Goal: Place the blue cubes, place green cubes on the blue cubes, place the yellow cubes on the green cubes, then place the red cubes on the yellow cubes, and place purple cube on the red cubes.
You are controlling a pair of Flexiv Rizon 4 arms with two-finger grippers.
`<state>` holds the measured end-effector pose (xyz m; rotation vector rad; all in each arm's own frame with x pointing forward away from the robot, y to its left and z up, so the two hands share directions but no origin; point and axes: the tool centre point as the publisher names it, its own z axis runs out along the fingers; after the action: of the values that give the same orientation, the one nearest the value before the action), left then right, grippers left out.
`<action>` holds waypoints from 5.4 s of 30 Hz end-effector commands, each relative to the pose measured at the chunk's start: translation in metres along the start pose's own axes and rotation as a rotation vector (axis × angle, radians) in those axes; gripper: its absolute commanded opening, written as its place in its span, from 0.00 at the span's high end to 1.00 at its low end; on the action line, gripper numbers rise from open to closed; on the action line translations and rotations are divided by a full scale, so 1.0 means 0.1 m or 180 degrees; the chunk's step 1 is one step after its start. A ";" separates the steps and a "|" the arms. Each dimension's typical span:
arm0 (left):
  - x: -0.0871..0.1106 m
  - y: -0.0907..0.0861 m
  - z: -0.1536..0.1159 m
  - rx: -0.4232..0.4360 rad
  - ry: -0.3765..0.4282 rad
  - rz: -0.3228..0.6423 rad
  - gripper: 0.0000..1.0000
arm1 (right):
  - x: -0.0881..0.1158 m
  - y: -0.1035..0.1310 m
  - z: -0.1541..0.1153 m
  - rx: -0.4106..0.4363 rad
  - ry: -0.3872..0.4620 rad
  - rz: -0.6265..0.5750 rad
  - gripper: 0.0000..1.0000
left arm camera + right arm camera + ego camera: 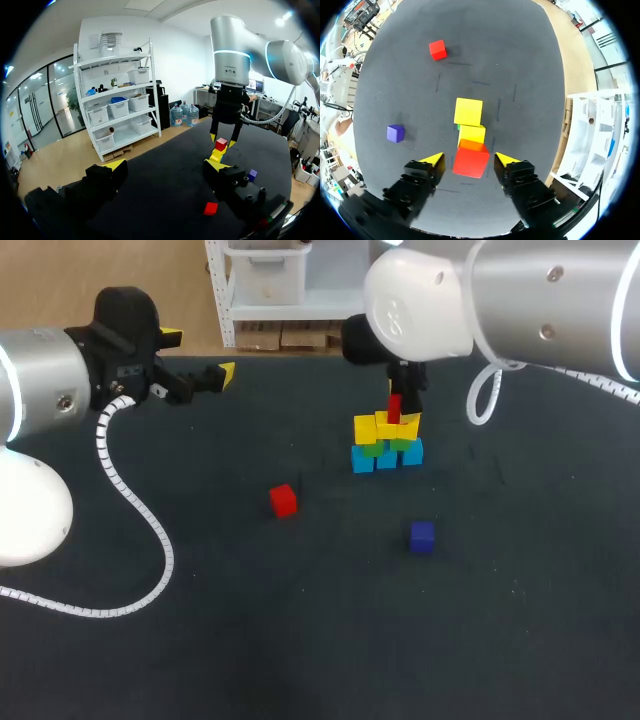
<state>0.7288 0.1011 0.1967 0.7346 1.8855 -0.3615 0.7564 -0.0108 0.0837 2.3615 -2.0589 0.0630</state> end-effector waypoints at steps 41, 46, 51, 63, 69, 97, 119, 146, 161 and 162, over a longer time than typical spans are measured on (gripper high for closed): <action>0.02 0.03 -0.01 0.0028 -0.0025 0.0005 0.00 | 0.03 0.02 -0.01 0.0066 0.0056 -0.0013 0.00; 0.02 0.03 -0.01 0.0028 -0.0025 0.0005 0.00 | 0.10 0.03 -0.09 0.0092 0.0029 0.0029 0.00; 0.02 0.03 -0.01 0.0028 -0.0025 0.0005 0.00 | 0.19 0.06 -0.25 0.0142 -0.0171 0.0159 0.00; 0.02 0.03 -0.01 0.0028 -0.0025 0.0005 0.00 | 0.72 0.00 -0.74 0.0521 -0.0740 0.0828 0.00; 0.02 0.03 -0.01 0.0028 -0.0025 0.0005 0.00 | 0.99 -0.06 -0.84 0.0755 -0.0964 0.1258 0.00; 0.02 0.03 -0.01 0.0028 -0.0025 0.0005 0.00 | 1.91 0.10 -0.89 0.1301 -0.1645 0.2578 0.00; 0.02 0.03 -0.01 0.0028 -0.0025 0.0005 0.00 | 2.36 0.25 -0.84 0.1517 -0.1925 0.3142 0.00; 0.02 0.03 -0.01 0.0028 -0.0025 0.0005 0.00 | 2.36 0.26 -0.83 0.1487 -0.1958 0.3150 0.00; -0.34 -0.28 -0.19 0.0239 0.0367 0.0341 0.00 | 2.36 0.26 -0.83 0.1487 -0.1958 0.3150 0.00; -0.35 -0.33 -0.20 0.0276 0.0393 0.0350 0.00 | 2.36 0.26 -0.83 0.1487 -0.1958 0.3150 0.00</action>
<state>0.7103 0.0766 0.2188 0.8920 1.8617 -0.3595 0.7621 -0.2461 0.1750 1.3027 -3.6416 -0.2392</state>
